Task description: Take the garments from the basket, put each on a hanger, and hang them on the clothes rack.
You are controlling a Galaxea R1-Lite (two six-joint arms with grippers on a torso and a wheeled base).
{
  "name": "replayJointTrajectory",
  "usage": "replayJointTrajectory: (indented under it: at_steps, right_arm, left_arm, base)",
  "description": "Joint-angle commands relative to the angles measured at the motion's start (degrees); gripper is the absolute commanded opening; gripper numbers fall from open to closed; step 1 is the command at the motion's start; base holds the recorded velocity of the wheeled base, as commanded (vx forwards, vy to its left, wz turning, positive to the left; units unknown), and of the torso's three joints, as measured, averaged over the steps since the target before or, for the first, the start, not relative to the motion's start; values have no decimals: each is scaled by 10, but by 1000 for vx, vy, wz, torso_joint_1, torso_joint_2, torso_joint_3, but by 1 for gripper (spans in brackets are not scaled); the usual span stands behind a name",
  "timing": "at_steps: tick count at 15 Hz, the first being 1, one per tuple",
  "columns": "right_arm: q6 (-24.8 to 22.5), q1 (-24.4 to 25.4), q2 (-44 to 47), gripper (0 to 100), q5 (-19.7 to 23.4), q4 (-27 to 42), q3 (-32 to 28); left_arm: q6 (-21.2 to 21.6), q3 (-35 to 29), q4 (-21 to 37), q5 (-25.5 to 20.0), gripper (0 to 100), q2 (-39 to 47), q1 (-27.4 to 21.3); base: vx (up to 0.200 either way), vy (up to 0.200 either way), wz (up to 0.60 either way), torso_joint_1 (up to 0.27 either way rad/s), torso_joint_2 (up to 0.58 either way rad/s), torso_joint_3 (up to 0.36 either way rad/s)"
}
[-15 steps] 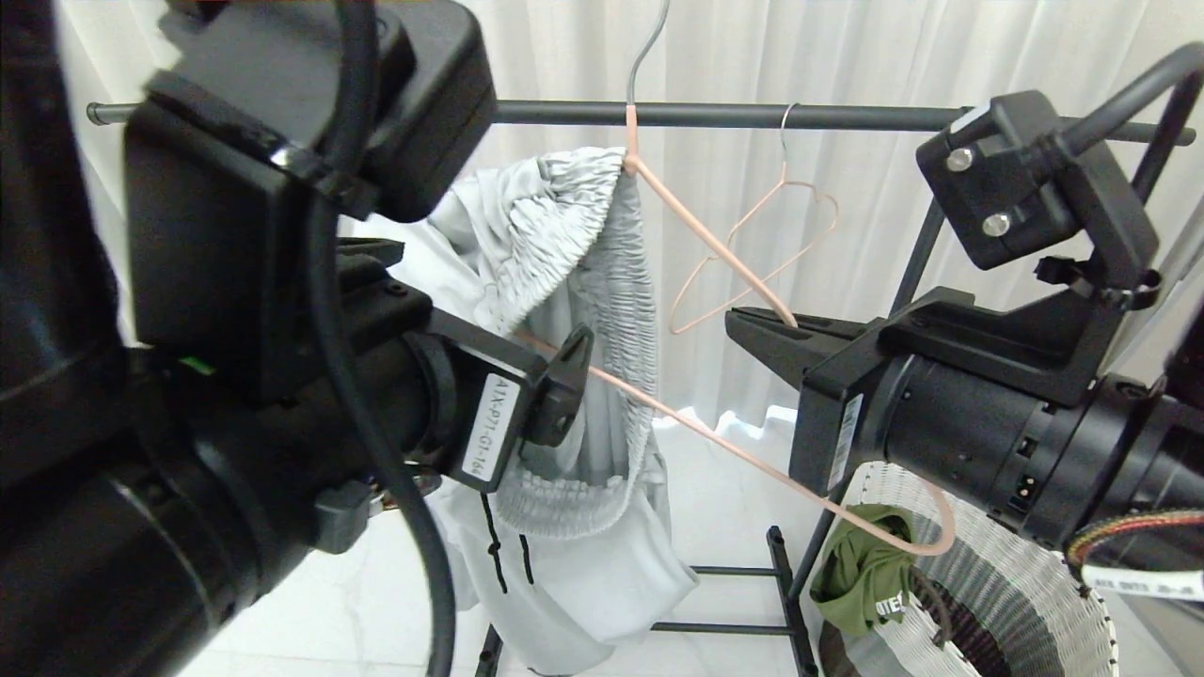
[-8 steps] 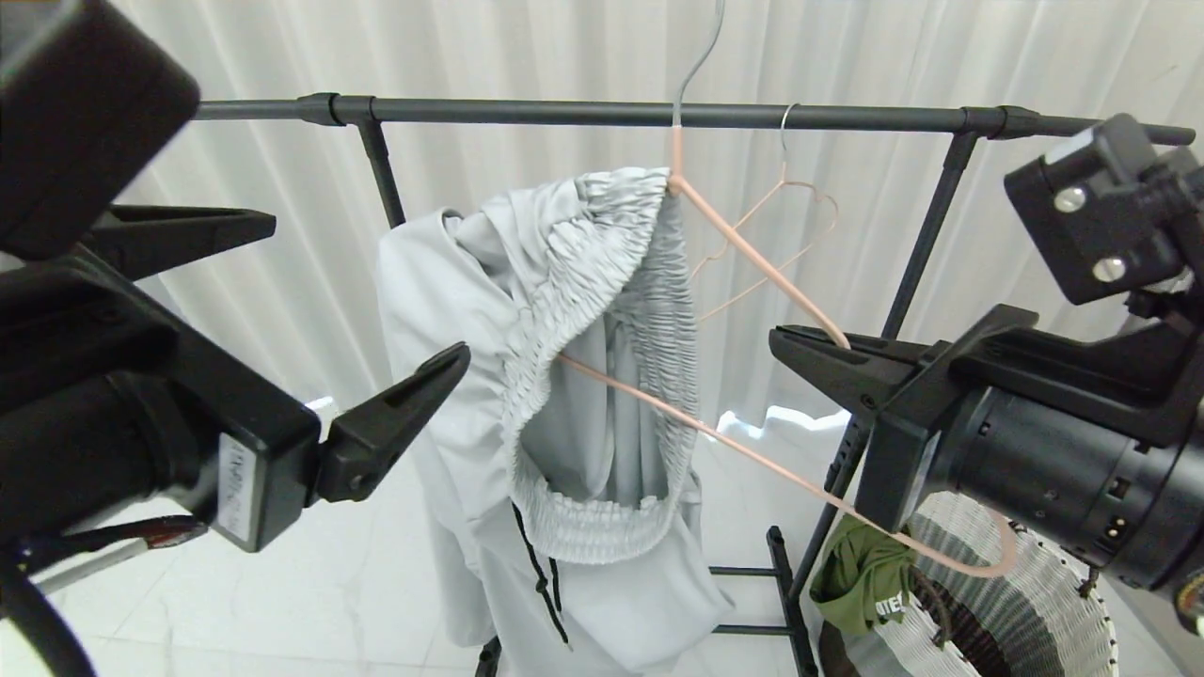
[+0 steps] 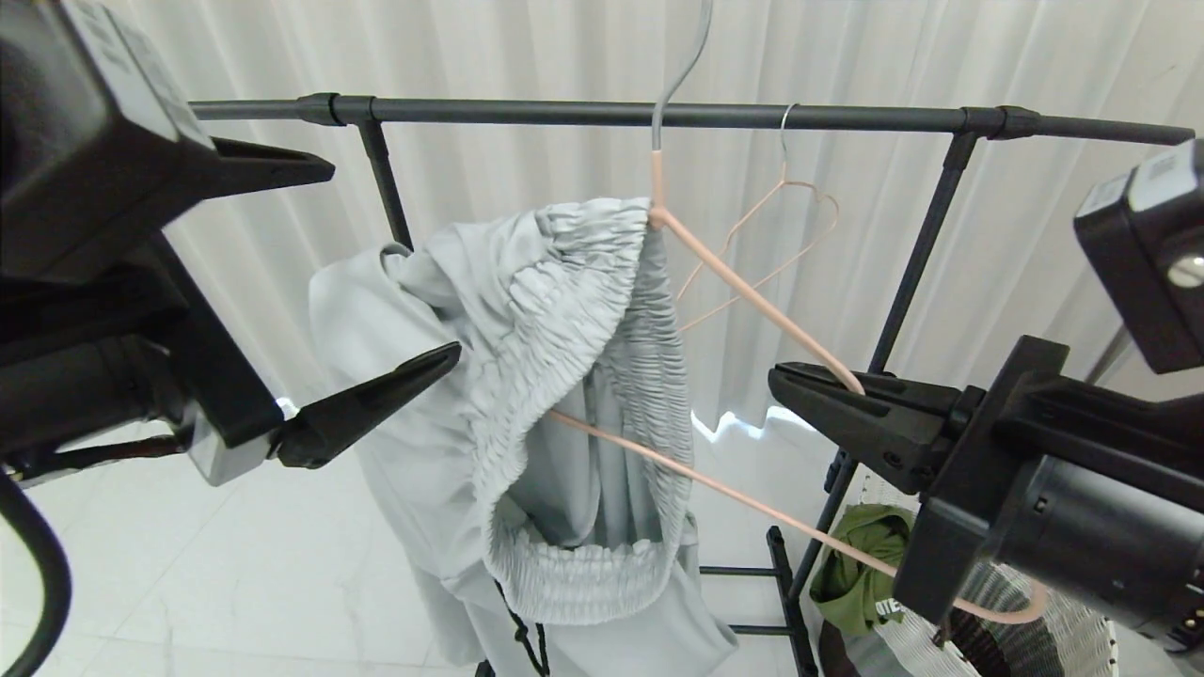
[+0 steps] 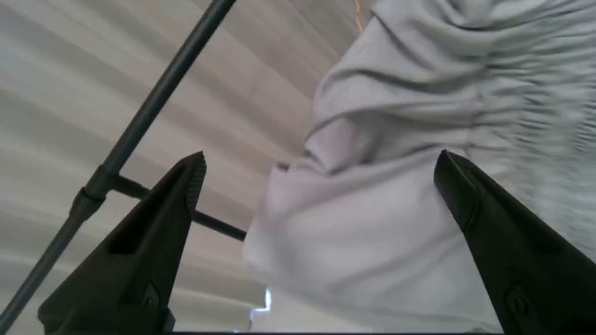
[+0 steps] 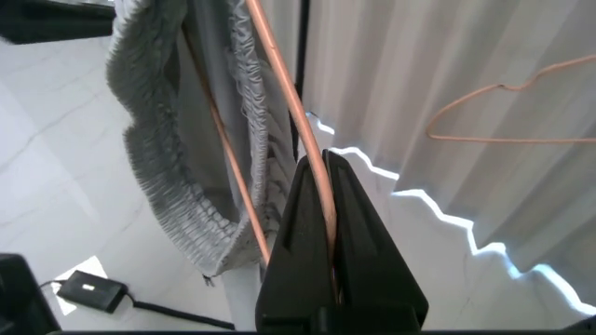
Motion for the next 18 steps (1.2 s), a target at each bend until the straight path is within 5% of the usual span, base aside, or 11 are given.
replayJointTrajectory:
  at_steps: [1,10,11,18]
  right_arm:
    - [-6,13,4,0,0,0,-1]
    - [-62,41,2,0,28,0,5]
    - [-63,41,2,0,30,0,5]
    - [-63,41,1,0,29,0,5]
  left_arm:
    - [2,1,0,-4,100,24,12]
    - [2,6,-1,-4,100,39,17]
    - [2,5,0,-4,0,39,17]
    - [2,11,0,-4,0,38,17]
  base:
    - [0,0,0,0,0,0]
    - [0,0,0,0,0,0]
    - [0,0,0,0,0,0]
    - [0,0,0,0,0,0]
